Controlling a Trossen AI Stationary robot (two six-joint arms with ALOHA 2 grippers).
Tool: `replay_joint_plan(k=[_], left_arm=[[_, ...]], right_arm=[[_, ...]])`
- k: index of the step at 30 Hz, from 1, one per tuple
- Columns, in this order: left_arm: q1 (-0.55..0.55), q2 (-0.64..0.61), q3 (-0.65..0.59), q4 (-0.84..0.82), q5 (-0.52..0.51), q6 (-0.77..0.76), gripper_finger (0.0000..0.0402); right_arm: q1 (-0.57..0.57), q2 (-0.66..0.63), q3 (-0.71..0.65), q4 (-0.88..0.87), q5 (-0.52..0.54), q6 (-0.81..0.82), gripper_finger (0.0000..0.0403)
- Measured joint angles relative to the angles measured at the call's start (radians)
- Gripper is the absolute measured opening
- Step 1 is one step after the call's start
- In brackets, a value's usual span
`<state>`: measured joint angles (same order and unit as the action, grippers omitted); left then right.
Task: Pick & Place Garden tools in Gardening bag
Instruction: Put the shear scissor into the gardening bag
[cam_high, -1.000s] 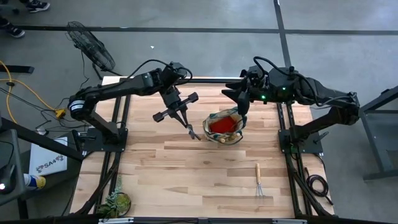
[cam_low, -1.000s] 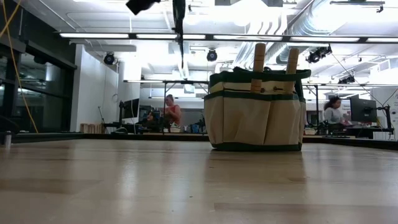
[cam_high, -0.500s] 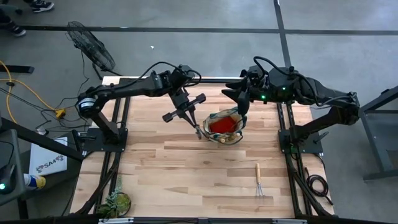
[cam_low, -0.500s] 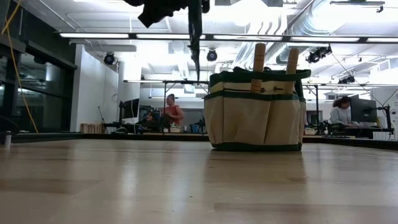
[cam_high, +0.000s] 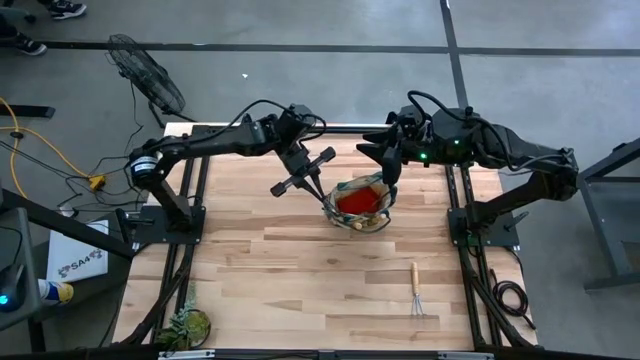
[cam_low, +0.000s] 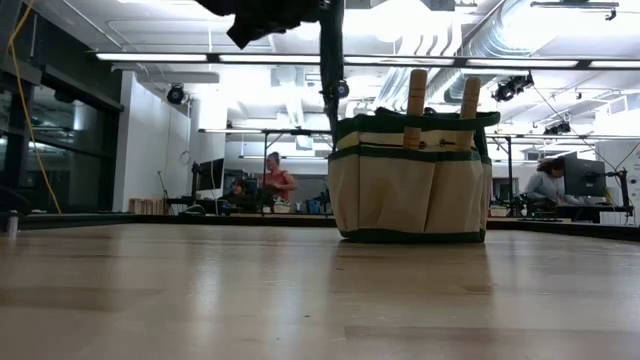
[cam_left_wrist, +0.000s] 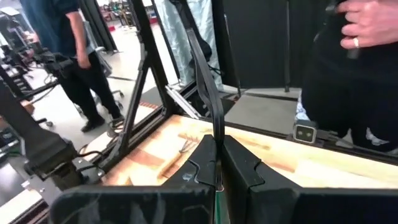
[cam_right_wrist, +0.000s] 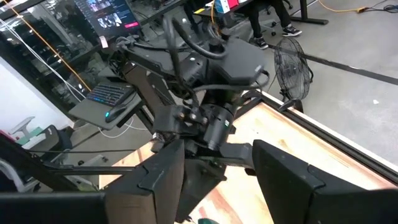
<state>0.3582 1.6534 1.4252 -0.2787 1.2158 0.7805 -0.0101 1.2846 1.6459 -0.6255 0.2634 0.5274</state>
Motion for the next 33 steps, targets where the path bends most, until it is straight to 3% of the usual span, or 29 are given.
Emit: replay_joint_plan(k=[15, 24, 33], left_arm=[[0.035, 0.025, 0.001, 0.074, 0.035, -0.034, 0.0000], [0.042, 0.025, 0.001, 0.213, 0.041, -0.126, 0.0000], [0.042, 0.036, 0.001, 0.198, 0.006, -0.123, 0.0000]], right_arm=[[0.000, 0.000, 0.000, -0.008, 0.000, 0.000, 0.0183], [-0.002, 0.000, 0.000, -0.013, 0.000, 0.000, 0.0183], [-0.002, 0.000, 0.000, -0.016, 0.000, -0.001, 0.0183]])
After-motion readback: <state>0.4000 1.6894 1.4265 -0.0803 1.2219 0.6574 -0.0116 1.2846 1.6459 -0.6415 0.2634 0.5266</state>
